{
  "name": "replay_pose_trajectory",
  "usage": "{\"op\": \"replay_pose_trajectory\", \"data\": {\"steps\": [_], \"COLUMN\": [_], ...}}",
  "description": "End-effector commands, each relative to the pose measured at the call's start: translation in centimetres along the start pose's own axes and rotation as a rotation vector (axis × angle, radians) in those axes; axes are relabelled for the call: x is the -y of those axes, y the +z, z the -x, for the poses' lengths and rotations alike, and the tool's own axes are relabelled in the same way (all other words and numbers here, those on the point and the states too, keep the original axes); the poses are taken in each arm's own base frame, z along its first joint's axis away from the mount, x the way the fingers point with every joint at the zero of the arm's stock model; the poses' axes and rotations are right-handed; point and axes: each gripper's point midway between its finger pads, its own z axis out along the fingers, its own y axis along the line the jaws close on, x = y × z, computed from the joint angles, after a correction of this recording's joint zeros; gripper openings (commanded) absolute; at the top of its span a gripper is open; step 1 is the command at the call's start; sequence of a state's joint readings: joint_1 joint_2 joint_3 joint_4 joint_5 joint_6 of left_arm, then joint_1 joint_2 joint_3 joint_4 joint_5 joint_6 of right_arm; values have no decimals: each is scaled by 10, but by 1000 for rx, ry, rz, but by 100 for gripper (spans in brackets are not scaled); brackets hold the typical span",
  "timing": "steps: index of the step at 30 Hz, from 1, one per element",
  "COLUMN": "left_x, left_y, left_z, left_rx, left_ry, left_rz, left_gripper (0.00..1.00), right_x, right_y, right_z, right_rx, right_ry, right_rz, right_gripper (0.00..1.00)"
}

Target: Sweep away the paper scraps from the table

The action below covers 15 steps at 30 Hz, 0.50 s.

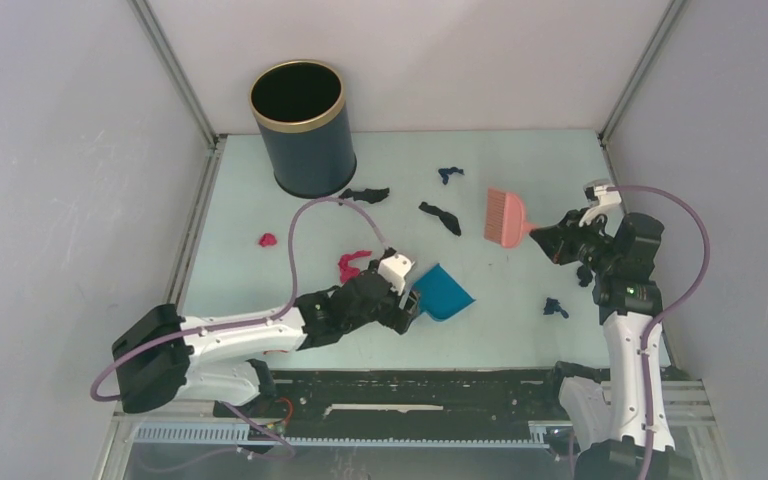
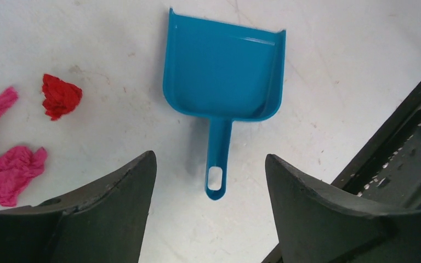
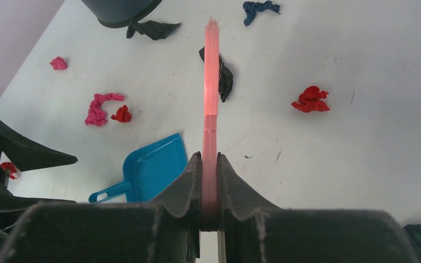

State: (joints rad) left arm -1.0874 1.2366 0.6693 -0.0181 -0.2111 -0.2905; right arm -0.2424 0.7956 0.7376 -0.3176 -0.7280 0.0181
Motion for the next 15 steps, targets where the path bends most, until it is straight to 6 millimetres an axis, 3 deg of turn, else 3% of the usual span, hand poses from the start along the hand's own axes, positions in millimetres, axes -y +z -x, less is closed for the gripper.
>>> {"op": "replay_pose_trajectory", "data": {"steps": [1,5,15], "left_x": [2,-6,5], "left_y": [8,17,34], "left_z": [13,-3,-28], "left_rx": [162,147,144], "left_ry": [-8,62,100], "left_rz": [-27,-1,-85], "left_gripper": [78,75,70], "right_x": [-3,-7,-8], "right_y": [1,-1,-3], "right_z": [5,7,6], "right_rx": [18,26,34], "right_ry": [-65,-81,-71], "right_rz": [31,43,59], "right_gripper": [0,0,0]}}
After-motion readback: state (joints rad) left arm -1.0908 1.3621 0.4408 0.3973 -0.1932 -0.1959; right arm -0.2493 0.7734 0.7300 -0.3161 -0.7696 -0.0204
